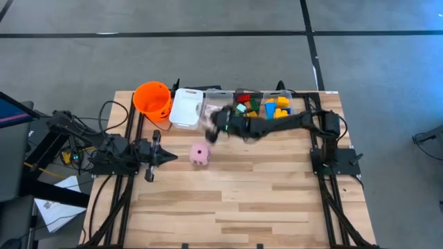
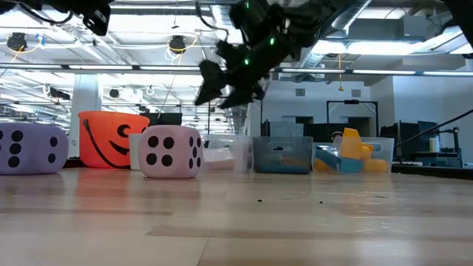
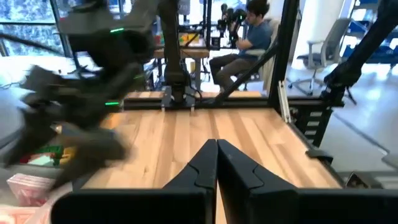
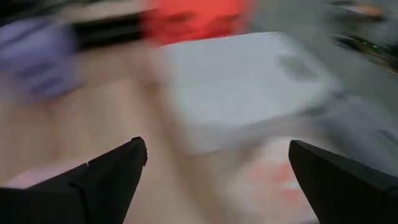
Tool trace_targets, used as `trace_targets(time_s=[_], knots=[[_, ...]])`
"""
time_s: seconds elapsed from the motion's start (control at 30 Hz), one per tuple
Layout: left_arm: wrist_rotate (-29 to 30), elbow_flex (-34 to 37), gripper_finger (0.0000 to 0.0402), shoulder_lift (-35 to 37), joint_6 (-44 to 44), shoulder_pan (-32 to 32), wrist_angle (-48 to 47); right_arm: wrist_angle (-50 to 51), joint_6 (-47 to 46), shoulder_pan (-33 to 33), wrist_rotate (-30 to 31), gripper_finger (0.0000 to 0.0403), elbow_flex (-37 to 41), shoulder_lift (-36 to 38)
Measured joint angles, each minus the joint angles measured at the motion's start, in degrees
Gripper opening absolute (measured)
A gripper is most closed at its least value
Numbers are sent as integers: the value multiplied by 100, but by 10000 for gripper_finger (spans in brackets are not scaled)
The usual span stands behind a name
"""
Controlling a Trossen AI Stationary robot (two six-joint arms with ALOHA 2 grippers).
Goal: Pick & Place Toys
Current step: Put the pink die into the white bin
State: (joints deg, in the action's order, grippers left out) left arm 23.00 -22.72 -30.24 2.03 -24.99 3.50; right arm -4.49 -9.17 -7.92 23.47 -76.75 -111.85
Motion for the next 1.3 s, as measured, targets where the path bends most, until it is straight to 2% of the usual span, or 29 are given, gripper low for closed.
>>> trace_targets(time_s=[0.17,0.47,0.6,0.77,0.93,1.1,1.2,1.3], knots=[[-2,0,0,-489,-49,0,-5,561,742,803,-354,388,0,0],[2,0,0,-1421,-16,0,176,791,723,1705,-258,388,225,0],[352,2,3,-1611,270,0,178,807,601,1772,-201,388,299,0],[378,2,27,-1637,430,0,184,966,753,1814,-248,388,299,0],[400,2,57,-1589,434,0,177,1507,424,1705,-246,396,299,2],[400,2,76,-1589,441,0,137,1942,297,1780,218,395,359,2],[406,2,80,-1589,438,0,98,1259,759,1891,173,394,809,4],[572,2,81,-1589,472,0,66,-63,920,1886,-125,395,1492,34]])
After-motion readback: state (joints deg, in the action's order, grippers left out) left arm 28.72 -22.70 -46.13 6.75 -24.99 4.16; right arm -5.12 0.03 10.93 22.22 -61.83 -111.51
